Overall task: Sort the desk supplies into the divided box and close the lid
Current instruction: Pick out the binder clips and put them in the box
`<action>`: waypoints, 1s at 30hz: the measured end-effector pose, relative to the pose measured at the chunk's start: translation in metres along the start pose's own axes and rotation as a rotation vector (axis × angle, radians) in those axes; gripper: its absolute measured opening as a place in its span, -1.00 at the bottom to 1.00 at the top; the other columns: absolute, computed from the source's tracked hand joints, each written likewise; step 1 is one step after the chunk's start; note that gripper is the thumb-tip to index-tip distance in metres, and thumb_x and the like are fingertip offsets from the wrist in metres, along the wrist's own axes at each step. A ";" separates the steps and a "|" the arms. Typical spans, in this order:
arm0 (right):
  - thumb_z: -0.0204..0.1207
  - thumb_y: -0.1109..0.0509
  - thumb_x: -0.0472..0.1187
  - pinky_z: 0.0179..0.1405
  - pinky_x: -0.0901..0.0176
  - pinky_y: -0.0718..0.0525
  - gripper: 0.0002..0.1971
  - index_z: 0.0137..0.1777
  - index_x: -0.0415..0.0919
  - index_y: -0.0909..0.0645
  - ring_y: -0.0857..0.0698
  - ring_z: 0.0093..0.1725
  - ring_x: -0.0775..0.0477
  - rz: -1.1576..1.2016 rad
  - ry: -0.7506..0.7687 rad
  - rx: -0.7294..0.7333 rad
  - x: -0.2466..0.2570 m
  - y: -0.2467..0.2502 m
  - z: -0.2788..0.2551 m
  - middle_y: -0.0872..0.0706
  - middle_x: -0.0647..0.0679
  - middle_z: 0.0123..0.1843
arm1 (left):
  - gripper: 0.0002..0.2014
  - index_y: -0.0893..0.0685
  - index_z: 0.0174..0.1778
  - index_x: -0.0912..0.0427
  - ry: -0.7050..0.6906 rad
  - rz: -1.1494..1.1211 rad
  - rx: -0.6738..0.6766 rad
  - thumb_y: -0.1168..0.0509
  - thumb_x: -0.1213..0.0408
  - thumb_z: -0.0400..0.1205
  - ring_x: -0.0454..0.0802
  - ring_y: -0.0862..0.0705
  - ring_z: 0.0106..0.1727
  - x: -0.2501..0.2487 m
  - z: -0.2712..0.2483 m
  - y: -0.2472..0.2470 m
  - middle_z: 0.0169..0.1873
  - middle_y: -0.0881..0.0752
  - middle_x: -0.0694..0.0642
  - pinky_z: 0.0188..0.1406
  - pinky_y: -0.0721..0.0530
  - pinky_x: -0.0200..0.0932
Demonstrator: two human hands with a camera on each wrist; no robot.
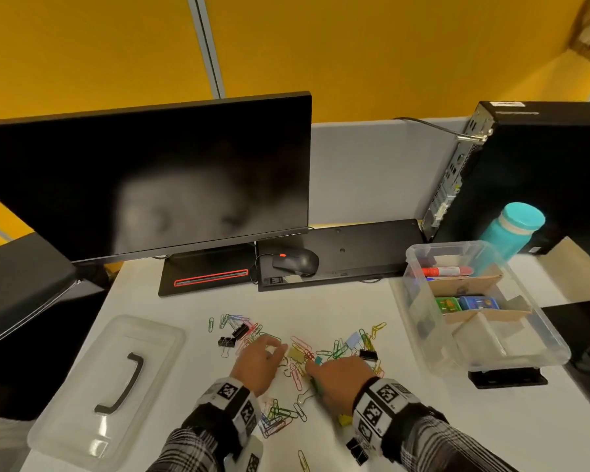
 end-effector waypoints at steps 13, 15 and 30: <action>0.57 -0.30 0.03 -0.34 0.16 -0.63 -0.65 0.28 0.03 -0.33 -0.69 -0.26 0.01 0.312 -0.693 -0.500 -0.147 0.070 -0.147 -0.65 0.03 -0.18 | -0.47 -0.30 0.34 0.21 0.013 0.604 0.160 -0.21 -0.10 0.63 0.09 -0.69 0.12 -0.014 0.024 -0.037 0.12 -0.69 0.12 0.05 -0.64 -0.08; 0.56 -0.30 0.02 -0.31 0.18 -0.57 -0.61 0.32 -0.04 -0.36 -0.67 -0.19 -0.02 0.260 -0.801 -0.430 -0.169 0.065 -0.161 -0.63 -0.01 -0.11 | -0.48 -0.34 0.29 0.21 -0.010 0.636 0.178 -0.18 -0.14 0.63 0.07 -0.69 0.10 -0.012 0.026 -0.037 0.09 -0.69 0.11 0.06 -0.65 -0.09; 0.53 -0.32 -0.03 0.02 0.06 -0.69 -0.75 0.16 -0.07 -0.58 -0.68 -0.03 -0.06 0.431 -0.824 -0.265 -0.193 0.048 -0.130 -0.71 -0.08 0.05 | -0.69 -0.63 0.04 0.09 -0.046 -0.095 0.388 -0.27 -0.08 0.60 -0.15 -0.31 -0.66 -0.035 0.010 -0.012 -0.65 -0.48 -0.06 -0.63 -0.28 -0.26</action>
Point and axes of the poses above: each hand's wrist, its own z-axis towards the middle knuckle, its own y-axis out of the back of the hand, x = y × z, the point moved 5 cm from there along z, towards the middle knuckle
